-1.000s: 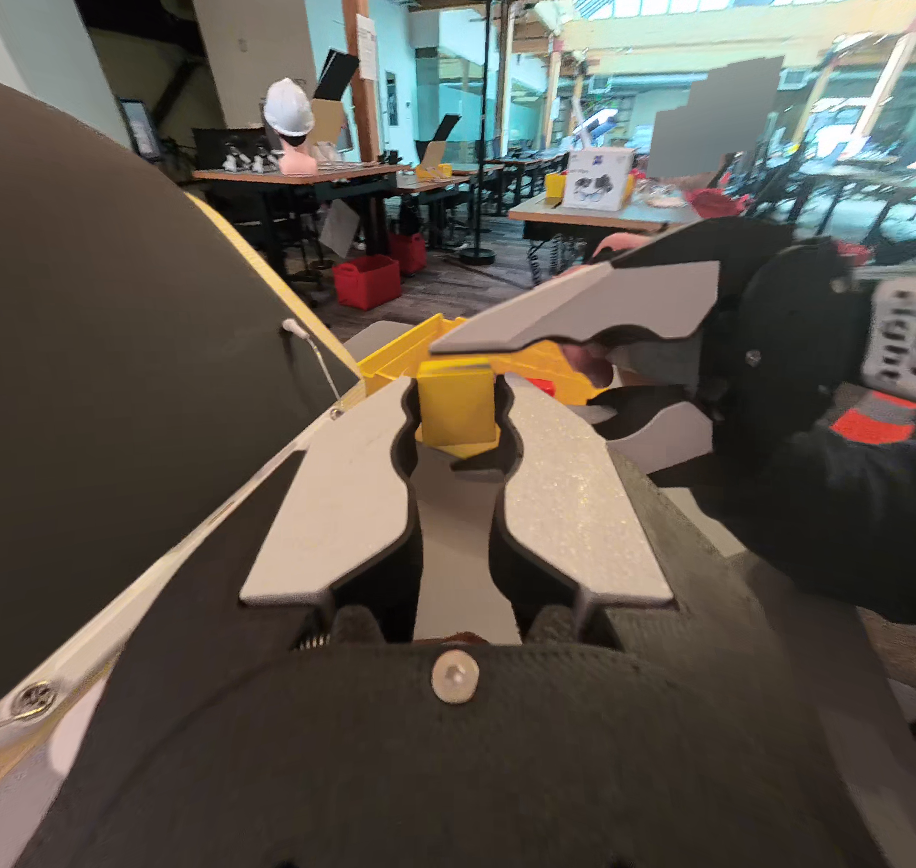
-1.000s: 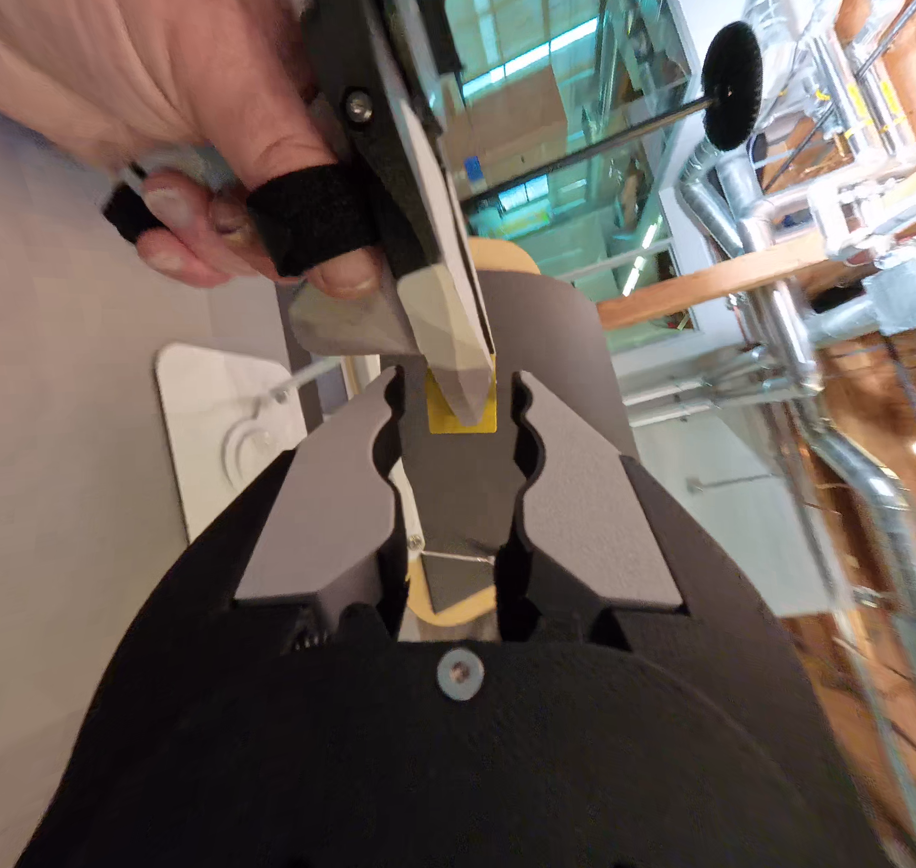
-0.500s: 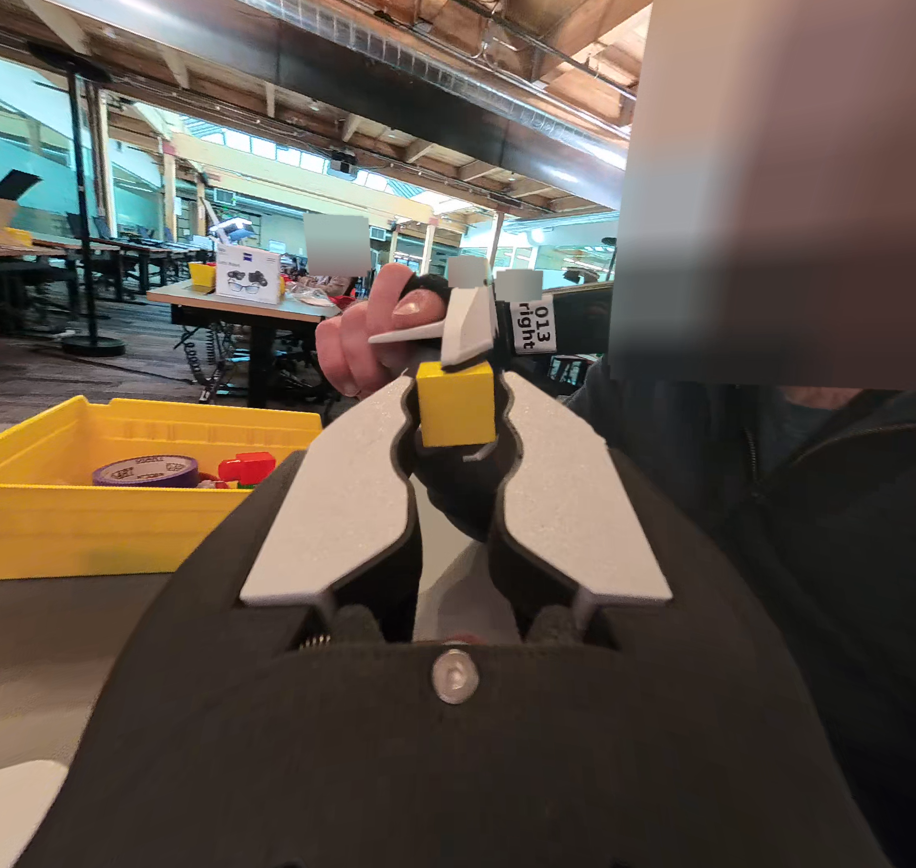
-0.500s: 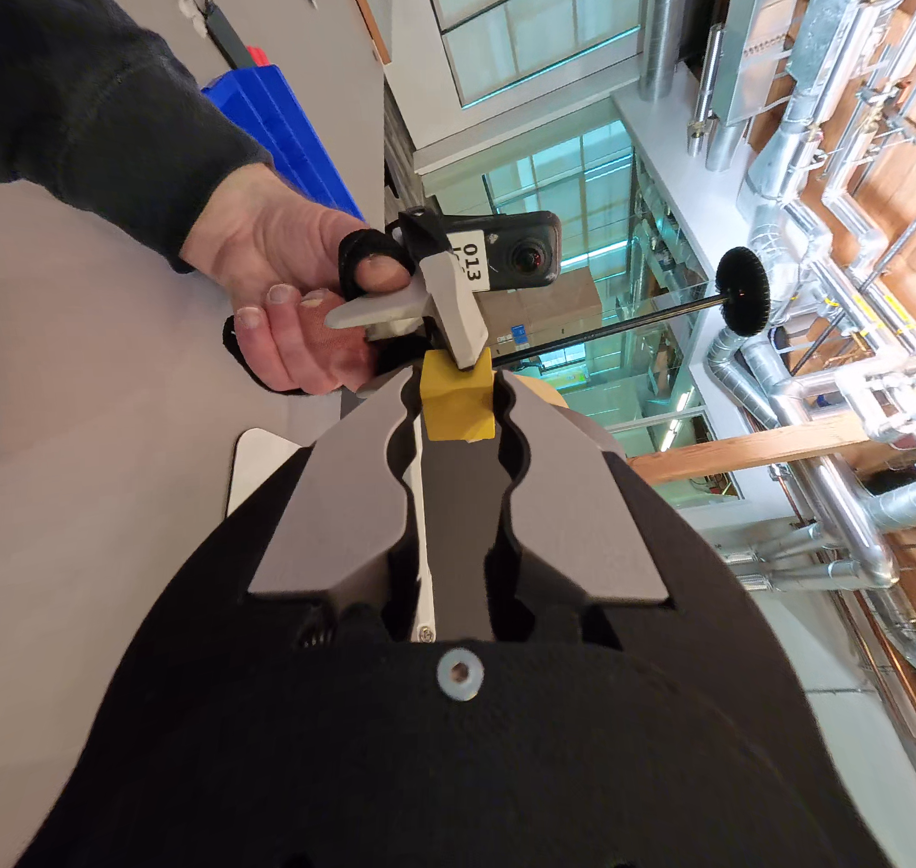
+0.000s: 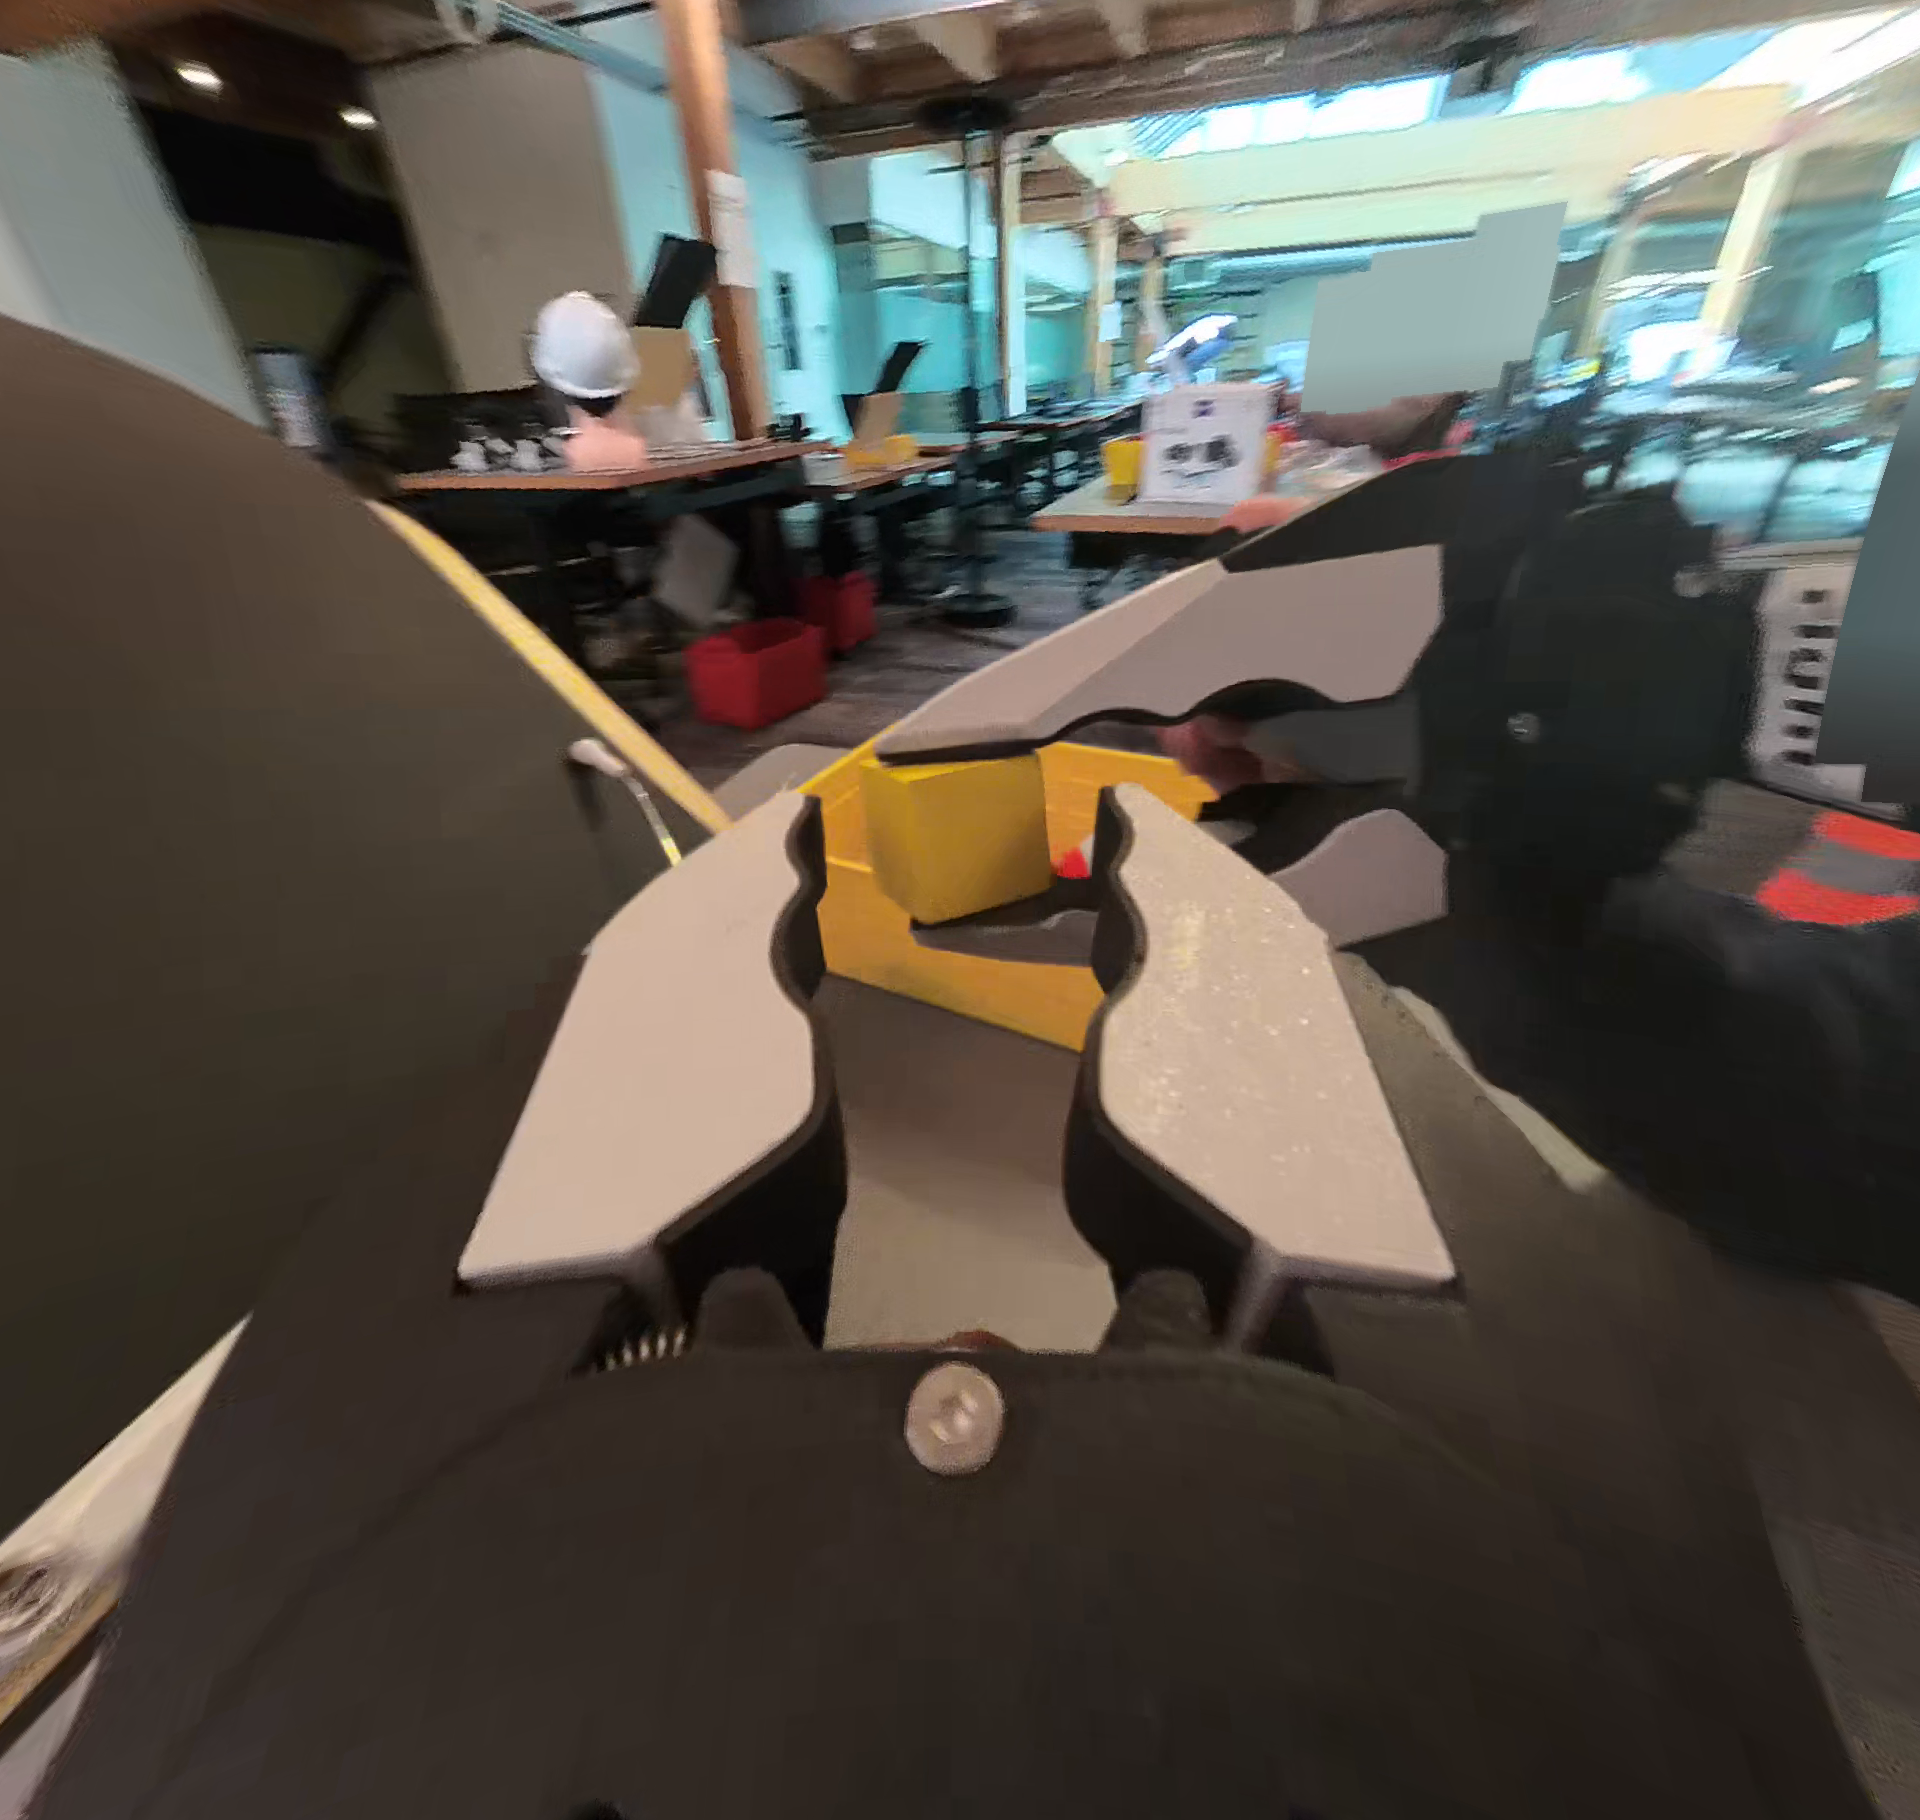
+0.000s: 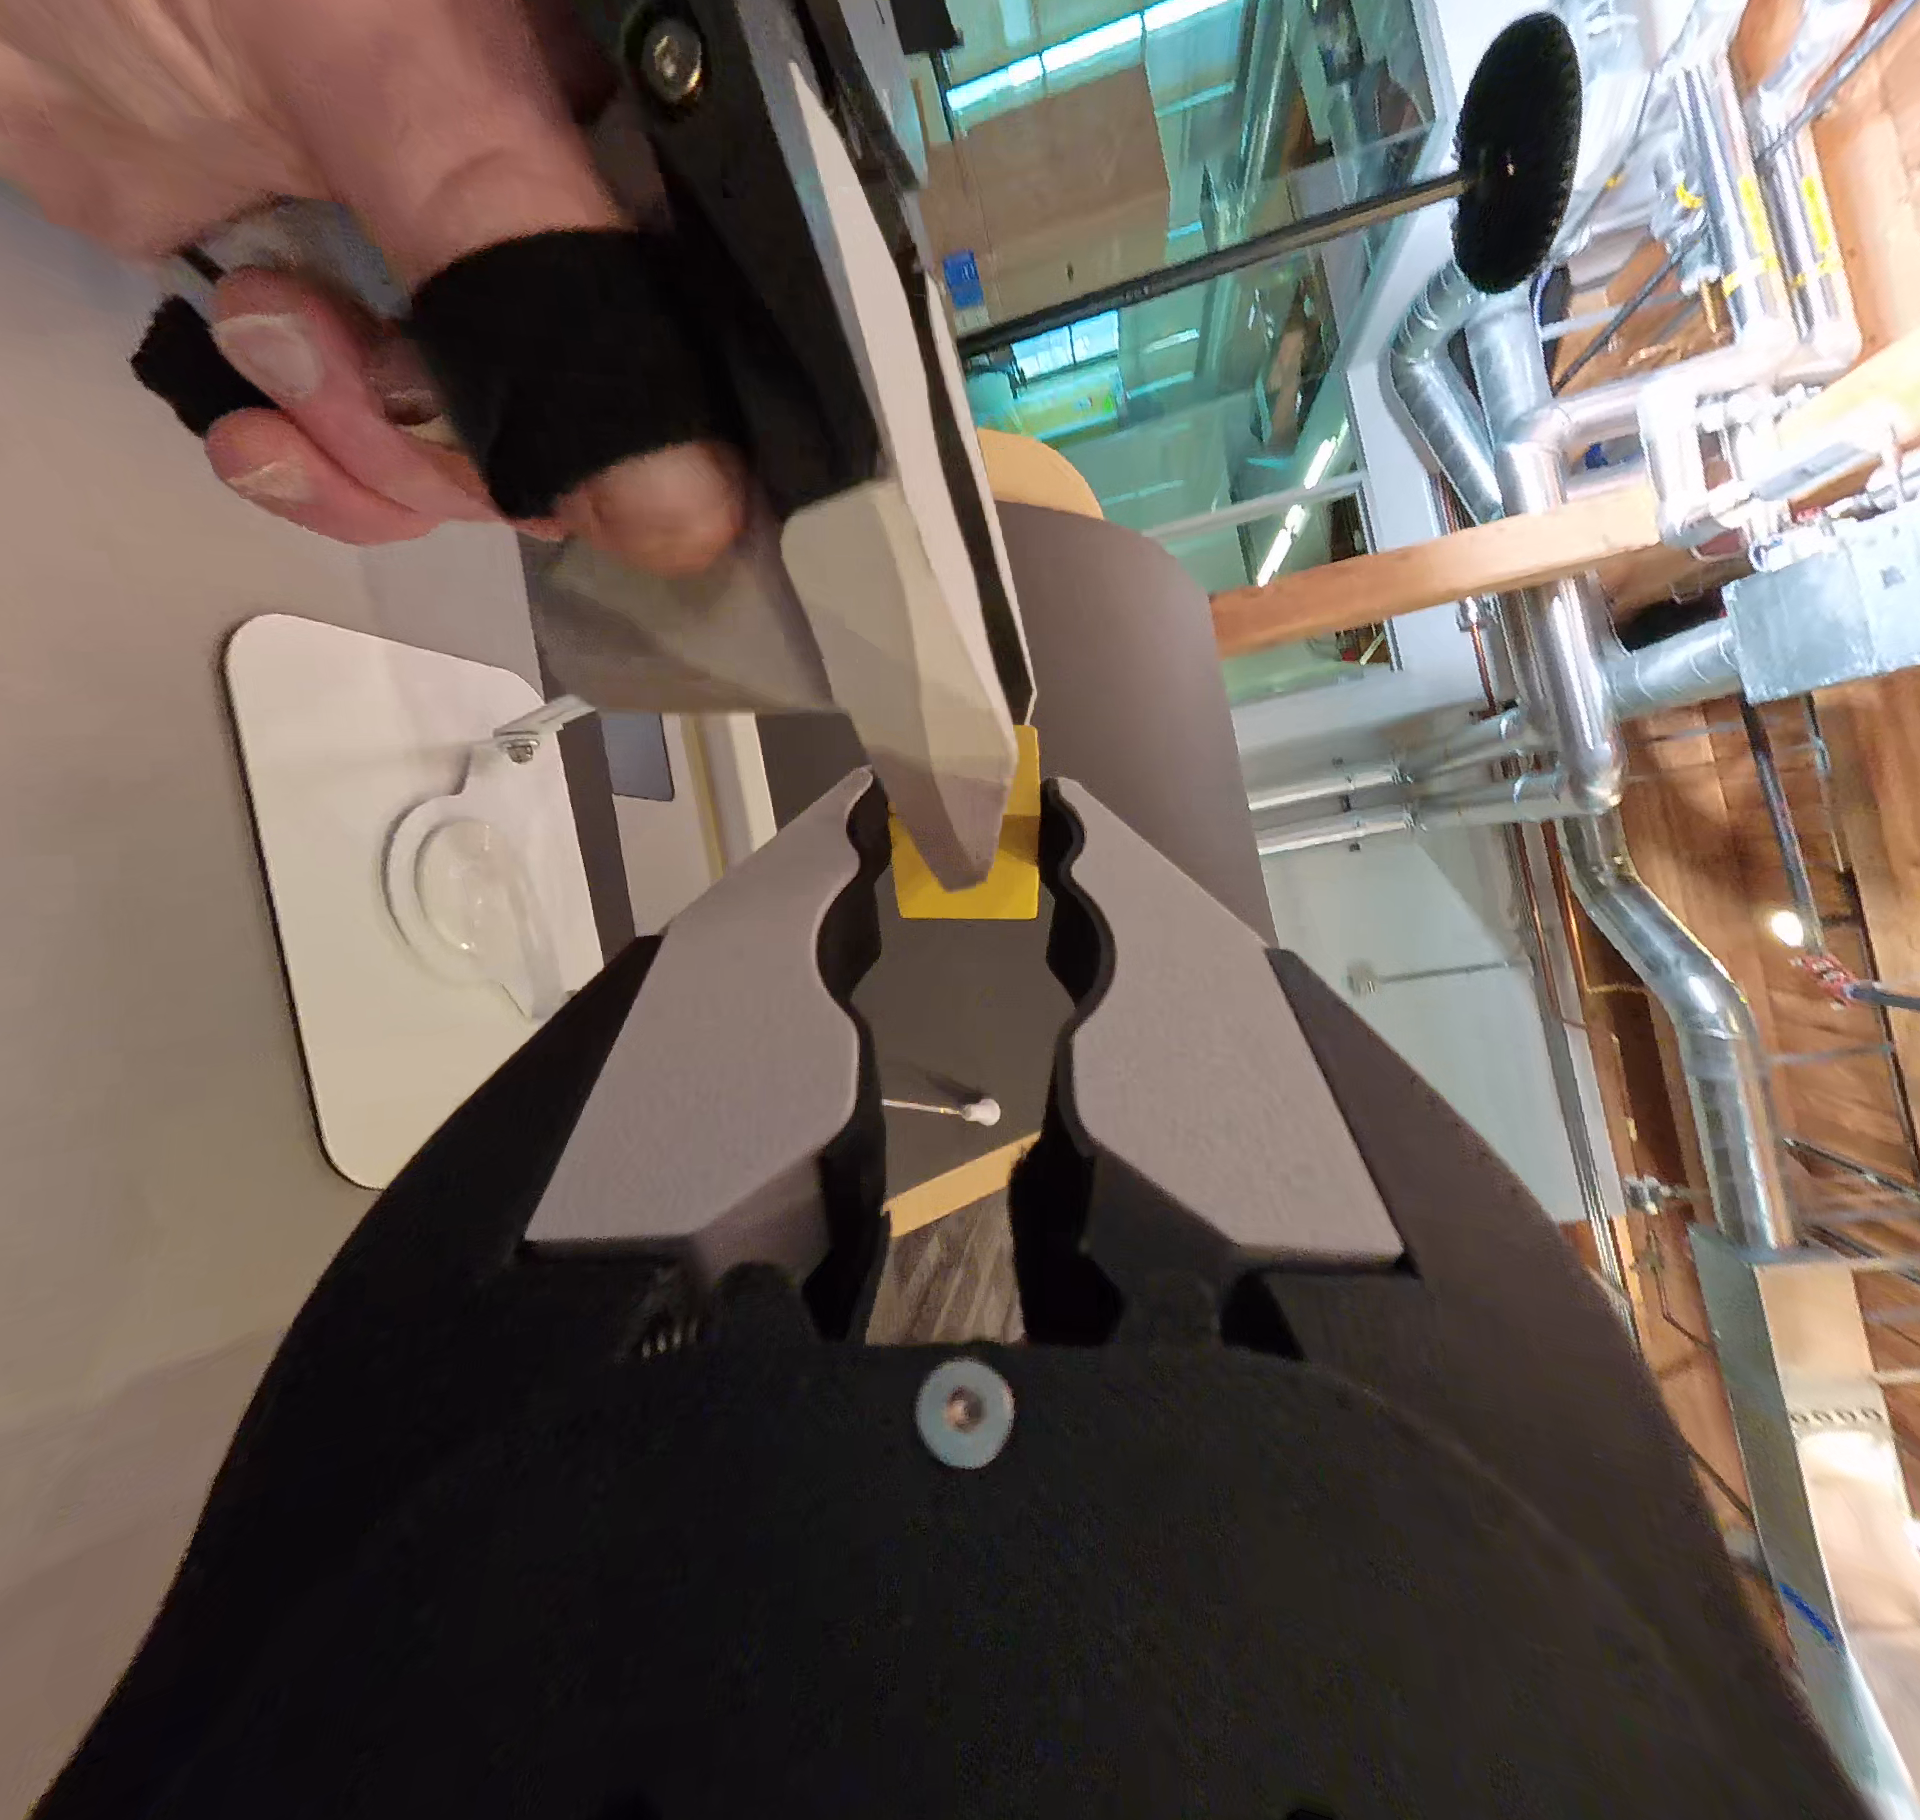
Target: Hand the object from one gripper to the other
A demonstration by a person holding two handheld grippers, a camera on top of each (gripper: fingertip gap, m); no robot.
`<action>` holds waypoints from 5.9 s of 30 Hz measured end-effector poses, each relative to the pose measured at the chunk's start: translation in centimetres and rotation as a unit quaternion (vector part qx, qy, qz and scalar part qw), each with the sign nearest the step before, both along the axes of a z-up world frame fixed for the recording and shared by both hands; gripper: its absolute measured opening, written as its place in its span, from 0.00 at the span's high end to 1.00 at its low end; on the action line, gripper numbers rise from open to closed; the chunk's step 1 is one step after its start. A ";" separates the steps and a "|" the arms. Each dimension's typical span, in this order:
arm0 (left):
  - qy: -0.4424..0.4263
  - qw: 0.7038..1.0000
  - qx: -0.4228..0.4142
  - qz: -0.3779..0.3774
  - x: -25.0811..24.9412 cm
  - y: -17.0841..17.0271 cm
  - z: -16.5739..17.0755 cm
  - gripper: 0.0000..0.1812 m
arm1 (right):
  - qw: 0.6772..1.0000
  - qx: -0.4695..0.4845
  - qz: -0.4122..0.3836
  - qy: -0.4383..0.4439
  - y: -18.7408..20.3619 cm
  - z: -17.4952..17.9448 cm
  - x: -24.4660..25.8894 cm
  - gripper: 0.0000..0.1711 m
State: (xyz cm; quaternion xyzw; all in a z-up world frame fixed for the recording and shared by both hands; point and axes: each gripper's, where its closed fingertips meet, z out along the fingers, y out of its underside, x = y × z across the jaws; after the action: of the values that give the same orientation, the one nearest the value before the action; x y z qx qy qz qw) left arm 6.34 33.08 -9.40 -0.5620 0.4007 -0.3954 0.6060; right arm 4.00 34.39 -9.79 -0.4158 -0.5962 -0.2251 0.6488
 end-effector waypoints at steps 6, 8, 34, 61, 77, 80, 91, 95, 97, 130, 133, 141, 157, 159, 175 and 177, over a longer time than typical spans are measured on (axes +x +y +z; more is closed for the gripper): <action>0.045 0.994 0.025 0.097 -0.1 0.9 -0.3 0.84 | 0.999 0.012 -0.034 0.002 0.5 -0.1 -0.3 0.85; 0.053 0.992 0.026 0.113 -0.1 1.0 -0.4 0.84 | 0.999 0.009 -0.033 0.006 0.6 -0.1 -0.3 0.85; -0.083 0.948 -0.087 -0.295 -1.7 -5.1 0.5 0.82 | 0.986 -0.033 0.162 0.024 -4.5 0.8 -1.2 0.86; -0.082 0.963 -0.046 -0.253 -2.4 -5.2 2.0 0.84 | 0.974 -0.041 0.215 0.053 -5.4 1.3 -1.2 0.75; -0.093 0.938 -0.072 -0.325 -1.6 -6.3 0.5 0.80 | 0.981 -0.041 0.189 0.019 -5.3 0.5 -1.5 0.85; -0.072 0.970 -0.051 -0.226 -1.3 -3.8 0.3 0.74 | 0.990 -0.044 0.129 0.022 -3.1 0.3 -0.6 0.86; 0.043 0.999 0.023 0.024 0.2 -0.1 -0.8 0.80 | 1.000 0.003 0.012 -0.019 -0.1 -0.5 0.1 0.86; 0.035 0.999 0.002 0.014 0.2 -0.3 -0.6 0.81 | 0.999 0.020 0.022 -0.014 -0.5 -0.1 -0.2 0.85; 0.014 0.999 -0.020 -0.022 -0.1 -0.8 -0.2 0.82 | 0.997 0.011 0.076 0.004 -1.8 0.3 -0.8 0.84; 0.265 0.836 0.448 0.173 -1.0 -1.4 -0.6 0.67 | 0.862 -0.416 0.223 0.184 -3.9 -0.4 0.4 0.86; 0.282 0.786 0.510 0.206 -0.7 -1.7 -0.7 0.67 | 0.763 -0.522 0.294 0.242 -5.3 0.5 0.5 0.86; 0.270 0.749 0.568 0.210 0.8 -3.6 -0.2 0.74 | 0.676 -0.612 0.321 0.255 -5.8 -0.2 0.6 0.86; 0.206 0.759 0.538 0.302 -0.1 -3.0 1.9 0.80 | 0.610 -0.612 0.386 0.322 -5.8 1.9 -0.1 0.86; 0.214 0.765 0.537 0.283 0.0 -3.1 1.7 0.80 | 0.626 -0.604 0.377 0.317 -5.6 1.6 0.0 0.84; 0.019 0.970 0.060 -0.236 -1.3 -8.3 0.7 0.80 | 0.943 -0.188 0.273 0.029 -7.5 -0.4 0.4 0.69; 0.002 0.965 0.024 -0.261 -1.5 -8.2 0.5 0.80 | 0.957 -0.138 0.257 0.000 -7.4 -0.6 -0.1 0.70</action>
State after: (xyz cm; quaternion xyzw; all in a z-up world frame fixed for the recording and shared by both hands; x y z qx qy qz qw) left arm 4.84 24.90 -8.85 -0.4236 0.5443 -0.5289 0.4944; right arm 3.92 27.00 -10.42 -0.3340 -0.7080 0.0335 0.6214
